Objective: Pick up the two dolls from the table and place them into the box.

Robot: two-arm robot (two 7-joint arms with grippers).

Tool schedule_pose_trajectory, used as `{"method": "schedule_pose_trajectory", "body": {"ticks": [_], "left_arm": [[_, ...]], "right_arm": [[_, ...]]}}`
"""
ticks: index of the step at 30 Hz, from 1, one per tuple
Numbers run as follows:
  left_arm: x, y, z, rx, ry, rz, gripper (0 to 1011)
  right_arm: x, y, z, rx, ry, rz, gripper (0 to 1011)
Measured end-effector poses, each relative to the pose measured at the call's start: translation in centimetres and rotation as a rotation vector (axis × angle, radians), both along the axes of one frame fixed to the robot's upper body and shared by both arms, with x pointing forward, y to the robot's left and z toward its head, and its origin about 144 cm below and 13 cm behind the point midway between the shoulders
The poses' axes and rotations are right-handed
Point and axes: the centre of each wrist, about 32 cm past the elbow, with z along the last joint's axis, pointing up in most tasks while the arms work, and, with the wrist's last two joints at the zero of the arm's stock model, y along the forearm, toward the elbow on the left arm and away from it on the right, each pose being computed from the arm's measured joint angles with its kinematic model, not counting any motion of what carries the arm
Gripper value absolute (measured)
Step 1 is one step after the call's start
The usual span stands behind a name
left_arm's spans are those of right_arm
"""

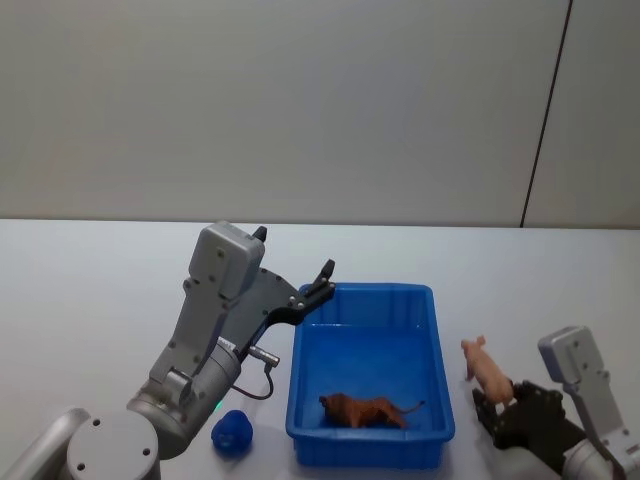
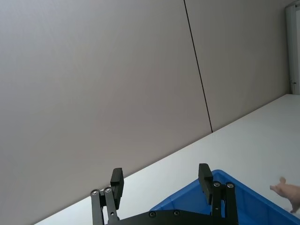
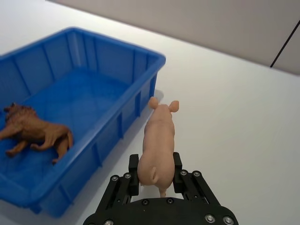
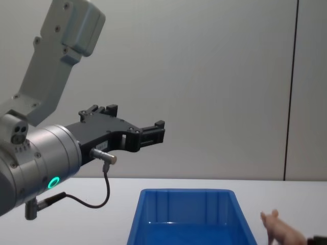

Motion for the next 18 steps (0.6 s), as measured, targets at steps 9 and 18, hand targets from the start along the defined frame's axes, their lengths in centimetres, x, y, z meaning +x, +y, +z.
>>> {"method": "schedule_pose_trajectory", "body": {"ticks": [9, 18], "left_arm": [[0.0, 0.0, 0.0, 0.000, 0.000, 0.000, 1001], [0.0, 0.0, 0.0, 0.000, 0.000, 0.000, 1001]], "right_arm": [[0.2, 0.4, 1.8, 0.017, -0.116, 0.012, 371], [0.7, 1.2, 4.5, 0.061, -0.195, 0.090, 371]]}}
